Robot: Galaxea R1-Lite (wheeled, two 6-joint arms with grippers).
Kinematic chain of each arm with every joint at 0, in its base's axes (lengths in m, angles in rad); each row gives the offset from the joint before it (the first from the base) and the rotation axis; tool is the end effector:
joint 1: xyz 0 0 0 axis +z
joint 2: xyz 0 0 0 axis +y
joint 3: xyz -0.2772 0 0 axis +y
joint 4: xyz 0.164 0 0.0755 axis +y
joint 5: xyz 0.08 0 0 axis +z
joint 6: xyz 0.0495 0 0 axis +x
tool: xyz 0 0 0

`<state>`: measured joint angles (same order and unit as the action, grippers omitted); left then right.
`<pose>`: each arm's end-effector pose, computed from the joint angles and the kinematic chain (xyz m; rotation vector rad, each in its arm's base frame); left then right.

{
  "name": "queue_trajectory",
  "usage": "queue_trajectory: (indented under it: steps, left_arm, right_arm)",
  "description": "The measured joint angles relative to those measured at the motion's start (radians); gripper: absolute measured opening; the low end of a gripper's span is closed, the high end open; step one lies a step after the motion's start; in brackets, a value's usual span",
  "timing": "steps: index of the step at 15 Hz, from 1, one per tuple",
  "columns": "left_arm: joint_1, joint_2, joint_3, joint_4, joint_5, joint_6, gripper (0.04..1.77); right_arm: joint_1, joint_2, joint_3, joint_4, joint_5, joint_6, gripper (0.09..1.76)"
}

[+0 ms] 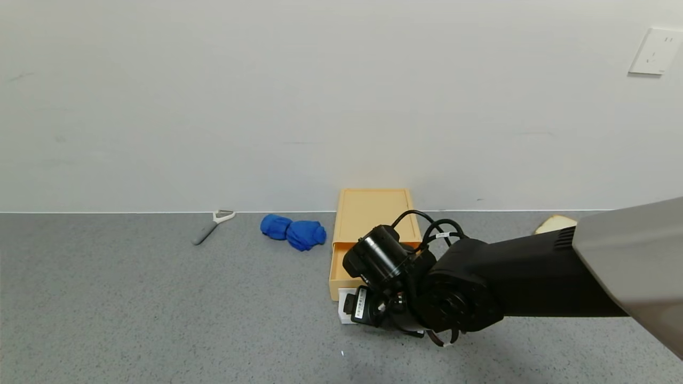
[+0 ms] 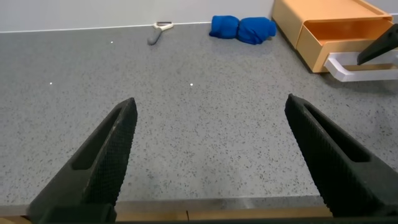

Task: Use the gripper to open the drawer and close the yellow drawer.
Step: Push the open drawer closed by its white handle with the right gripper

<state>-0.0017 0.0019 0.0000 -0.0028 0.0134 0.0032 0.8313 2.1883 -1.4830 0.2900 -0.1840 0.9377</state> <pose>0.0164 0.0006 0.0758 0.0032 -0.0009 0.0117 0.2792 0.2926 0.0692 0.3571 1.0506 0.1282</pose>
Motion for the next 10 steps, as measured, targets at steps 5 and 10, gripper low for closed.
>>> queue_trajectory:
  steps: [5, 10]
  left_arm:
    - [0.000, 0.000, 0.000, 0.000, 0.000, 0.000, 1.72]
    - [0.000, 0.000, 0.000, 0.000, 0.000, 0.000, 1.72]
  right_arm:
    - [-0.015, 0.011, -0.019, -0.001, 0.000, -0.020, 1.71]
    - [-0.032, 0.025, -0.044, -0.002, -0.001, -0.030, 1.71]
